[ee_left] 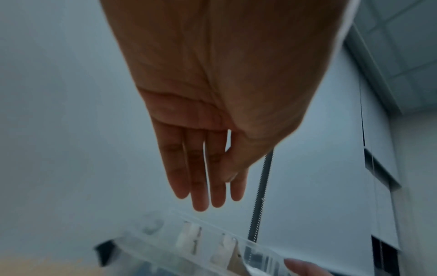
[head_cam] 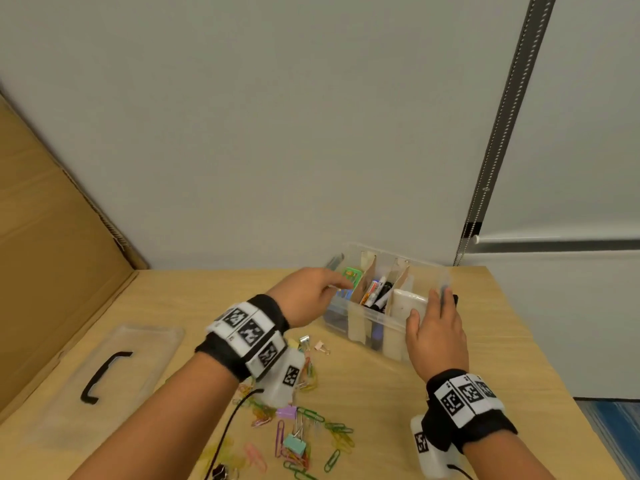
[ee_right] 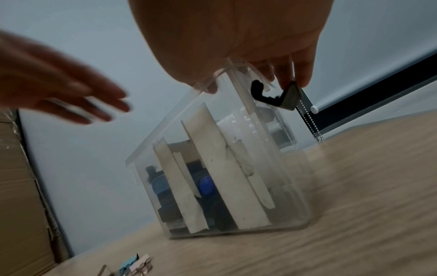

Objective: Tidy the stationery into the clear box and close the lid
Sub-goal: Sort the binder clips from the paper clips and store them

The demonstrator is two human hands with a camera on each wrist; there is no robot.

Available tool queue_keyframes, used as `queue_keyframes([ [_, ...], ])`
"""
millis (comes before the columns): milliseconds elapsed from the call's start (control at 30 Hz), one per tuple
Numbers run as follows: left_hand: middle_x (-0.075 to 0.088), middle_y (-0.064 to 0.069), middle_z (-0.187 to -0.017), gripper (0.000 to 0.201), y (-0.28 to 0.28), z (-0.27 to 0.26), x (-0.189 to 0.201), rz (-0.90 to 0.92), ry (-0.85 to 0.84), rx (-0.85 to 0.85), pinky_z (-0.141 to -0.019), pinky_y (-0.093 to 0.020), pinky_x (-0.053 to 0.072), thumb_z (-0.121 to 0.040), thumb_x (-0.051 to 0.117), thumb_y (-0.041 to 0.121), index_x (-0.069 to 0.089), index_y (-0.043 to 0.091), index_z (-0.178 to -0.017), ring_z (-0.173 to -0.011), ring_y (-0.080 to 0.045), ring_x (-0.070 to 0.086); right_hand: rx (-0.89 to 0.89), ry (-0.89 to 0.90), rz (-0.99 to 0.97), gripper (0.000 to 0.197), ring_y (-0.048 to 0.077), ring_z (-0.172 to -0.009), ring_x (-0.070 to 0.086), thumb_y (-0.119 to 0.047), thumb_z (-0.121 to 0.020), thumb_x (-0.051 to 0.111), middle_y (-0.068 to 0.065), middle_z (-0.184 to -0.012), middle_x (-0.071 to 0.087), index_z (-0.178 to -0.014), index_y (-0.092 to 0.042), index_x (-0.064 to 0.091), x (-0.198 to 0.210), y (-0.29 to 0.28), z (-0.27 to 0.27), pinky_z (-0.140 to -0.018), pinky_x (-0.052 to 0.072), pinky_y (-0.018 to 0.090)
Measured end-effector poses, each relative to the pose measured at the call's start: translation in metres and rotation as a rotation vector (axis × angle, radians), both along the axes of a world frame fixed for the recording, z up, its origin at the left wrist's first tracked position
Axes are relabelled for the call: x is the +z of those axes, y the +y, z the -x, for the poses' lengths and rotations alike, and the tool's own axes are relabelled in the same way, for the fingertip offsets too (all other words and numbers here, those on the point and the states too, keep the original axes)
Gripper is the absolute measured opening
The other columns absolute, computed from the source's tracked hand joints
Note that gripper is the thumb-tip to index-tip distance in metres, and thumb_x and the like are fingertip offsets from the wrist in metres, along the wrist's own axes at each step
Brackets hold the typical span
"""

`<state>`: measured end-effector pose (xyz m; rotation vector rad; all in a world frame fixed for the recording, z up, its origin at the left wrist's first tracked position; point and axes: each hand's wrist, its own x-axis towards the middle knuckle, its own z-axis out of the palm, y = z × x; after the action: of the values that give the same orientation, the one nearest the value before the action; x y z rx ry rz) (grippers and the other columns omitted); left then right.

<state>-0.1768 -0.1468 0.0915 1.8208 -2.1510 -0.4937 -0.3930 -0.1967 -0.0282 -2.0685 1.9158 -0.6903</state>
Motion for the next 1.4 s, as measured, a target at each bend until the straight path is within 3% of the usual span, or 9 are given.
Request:
queue_keyframes([
  [200,0.065,0.012,-0.115,0.029,0.078,-0.069,-0.021,0.007,0.028,0.158,-0.089,-0.024,0.048,-0.097,0.044,0.018,0.064,0.027,-0.116,-0.100,-0.005,0.061,0.026,0.065,0.243,0.060,0.040,-0.144,0.007,-0.044,-0.095,0.035,0.016,-0.157,0.009,-0.144,-0.011,0.023,0.013,0.020,-0.014,-0.115,0.003,0.052],
  [300,0.065,0.013,-0.109,0.022,0.105,-0.095,-0.052,-0.106,-0.046,0.209,-0.084,-0.029,0.052,-0.097,0.046,0.029,0.065,0.030,-0.108,-0.092,-0.006,0.060,0.289,0.014,0.345,0.043,0.029,-0.129,0.034,-0.036,-0.093,0.049,0.010,-0.137,0.041,-0.129,-0.014,0.045,0.027,0.053,-0.039,-0.111,0.027,0.045],
  [367,0.065,0.013,-0.106,0.022,0.118,-0.104,-0.074,-0.230,-0.082,0.178,-0.081,-0.027,0.053,-0.095,0.048,0.040,0.065,0.031,-0.105,-0.088,-0.004,0.059,0.545,0.034,0.211,0.021,0.015,-0.105,0.046,-0.031,-0.092,0.051,-0.004,-0.111,0.053,-0.111,-0.023,0.055,0.027,0.073,-0.058,-0.090,0.044,0.032],
  [533,0.064,0.016,-0.095,0.037,0.142,-0.112,-0.106,-0.511,-0.100,0.037,-0.071,-0.020,0.046,-0.072,0.066,0.061,0.062,0.030,-0.093,-0.080,0.000,0.056,0.843,0.237,-0.427,0.007,0.011,-0.080,0.055,-0.030,-0.089,0.055,-0.008,-0.090,0.057,-0.094,-0.026,0.057,0.003,0.109,-0.104,-0.063,0.039,0.020],
  [800,0.057,0.005,-0.100,0.045,0.158,-0.118,-0.139,-0.538,-0.176,-0.206,-0.076,-0.032,0.048,-0.067,0.074,0.047,0.055,0.024,-0.101,-0.085,-0.016,0.055,0.751,0.335,-0.552,0.015,0.016,-0.084,0.045,-0.015,-0.085,0.058,-0.004,-0.097,0.045,-0.092,-0.026,0.050,-0.014,0.135,-0.133,-0.061,0.030,0.015],
  [900,0.056,0.003,-0.106,0.038,0.154,-0.123,-0.143,-0.484,-0.147,-0.247,-0.084,-0.035,0.050,-0.073,0.069,0.041,0.056,0.023,-0.104,-0.094,-0.019,0.057,0.678,0.302,-0.572,0.028,0.016,-0.084,0.045,-0.015,-0.085,0.059,-0.006,-0.094,0.044,-0.110,-0.023,0.051,-0.016,0.138,-0.138,-0.066,0.035,0.022],
  [1000,0.054,0.003,-0.111,0.039,0.149,-0.129,-0.144,-0.435,-0.145,-0.291,-0.087,-0.032,0.047,-0.077,0.064,0.041,0.055,0.024,-0.111,-0.099,-0.018,0.055,0.590,0.219,-0.617,0.034,0.004,-0.070,0.042,-0.016,-0.085,0.060,-0.017,-0.078,0.038,-0.116,-0.025,0.050,-0.015,0.138,-0.141,-0.057,0.030,0.015],
  [1267,0.057,0.000,-0.108,0.039,0.143,-0.147,-0.143,-0.364,-0.088,-0.337,-0.084,-0.032,0.049,-0.084,0.060,0.049,0.062,0.024,-0.114,-0.097,-0.017,0.057,0.425,-0.039,-0.725,0.019,0.007,-0.067,0.051,-0.017,-0.081,0.064,-0.008,-0.077,0.055,-0.087,-0.035,0.060,-0.021,0.131,-0.135,-0.069,0.045,0.022],
  [1400,0.054,0.011,-0.104,0.032,0.139,-0.164,-0.142,-0.316,0.217,-0.205,-0.089,-0.023,0.050,-0.084,0.063,0.046,0.063,0.033,-0.113,-0.096,-0.004,0.055,0.364,-0.192,-0.668,0.023,0.006,-0.068,0.051,-0.010,-0.080,0.067,-0.004,-0.087,0.055,-0.084,-0.030,0.059,-0.024,0.130,-0.134,-0.067,0.044,0.017],
])
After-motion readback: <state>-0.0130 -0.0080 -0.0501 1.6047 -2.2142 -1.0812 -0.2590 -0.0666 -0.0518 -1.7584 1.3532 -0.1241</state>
